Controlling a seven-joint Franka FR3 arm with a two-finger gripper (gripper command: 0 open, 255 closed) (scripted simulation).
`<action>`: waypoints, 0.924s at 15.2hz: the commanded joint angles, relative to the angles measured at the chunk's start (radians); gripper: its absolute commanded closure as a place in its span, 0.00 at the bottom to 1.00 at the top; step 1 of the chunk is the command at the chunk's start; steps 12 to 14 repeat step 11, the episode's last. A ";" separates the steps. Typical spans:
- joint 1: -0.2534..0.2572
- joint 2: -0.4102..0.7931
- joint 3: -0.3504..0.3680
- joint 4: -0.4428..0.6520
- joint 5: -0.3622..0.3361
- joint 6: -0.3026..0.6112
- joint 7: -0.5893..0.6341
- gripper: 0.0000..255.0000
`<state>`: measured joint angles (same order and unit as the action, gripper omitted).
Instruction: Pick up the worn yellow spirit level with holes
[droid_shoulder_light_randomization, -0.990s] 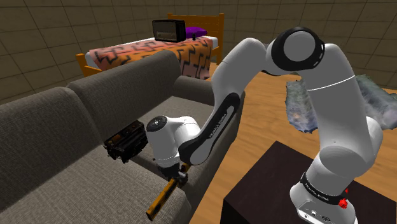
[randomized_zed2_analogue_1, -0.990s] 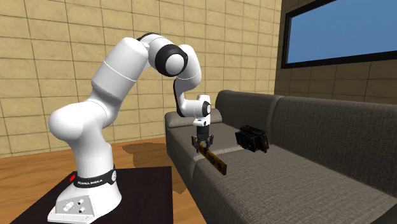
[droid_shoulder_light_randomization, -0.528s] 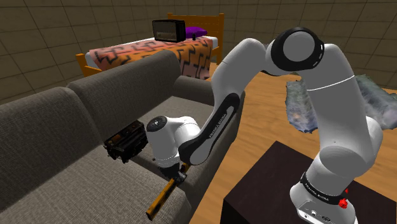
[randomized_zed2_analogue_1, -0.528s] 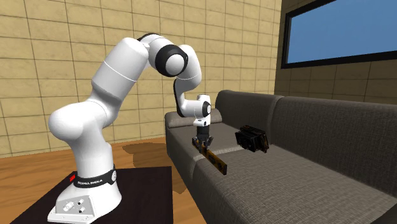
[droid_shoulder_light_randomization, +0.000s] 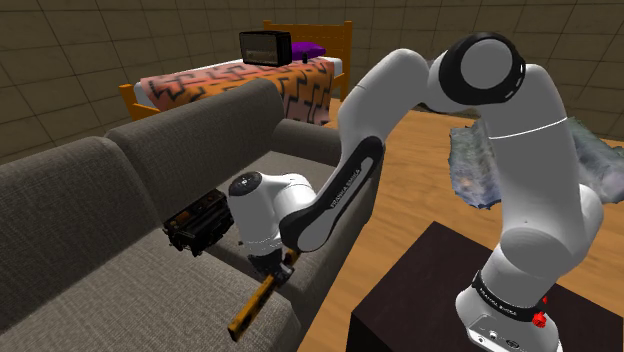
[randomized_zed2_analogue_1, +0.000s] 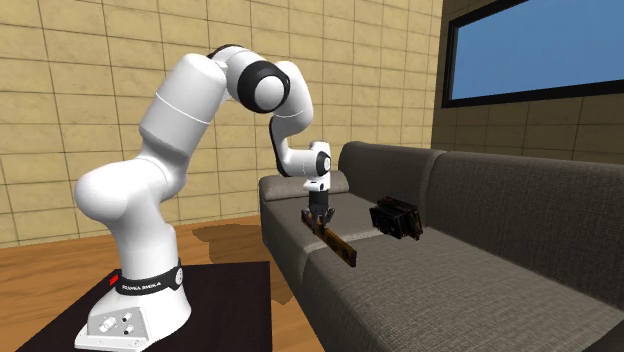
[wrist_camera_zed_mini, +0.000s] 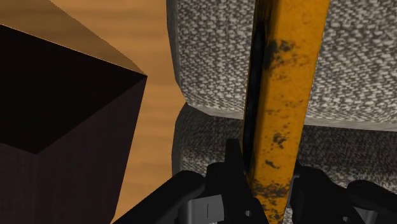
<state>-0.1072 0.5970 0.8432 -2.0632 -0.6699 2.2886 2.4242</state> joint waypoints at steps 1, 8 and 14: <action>-0.012 -0.016 0.016 0.003 0.019 -0.016 -0.013 1.00; -0.061 -0.085 0.082 0.004 0.091 -0.070 -0.058 1.00; -0.070 -0.096 0.092 0.005 0.103 -0.079 -0.066 1.00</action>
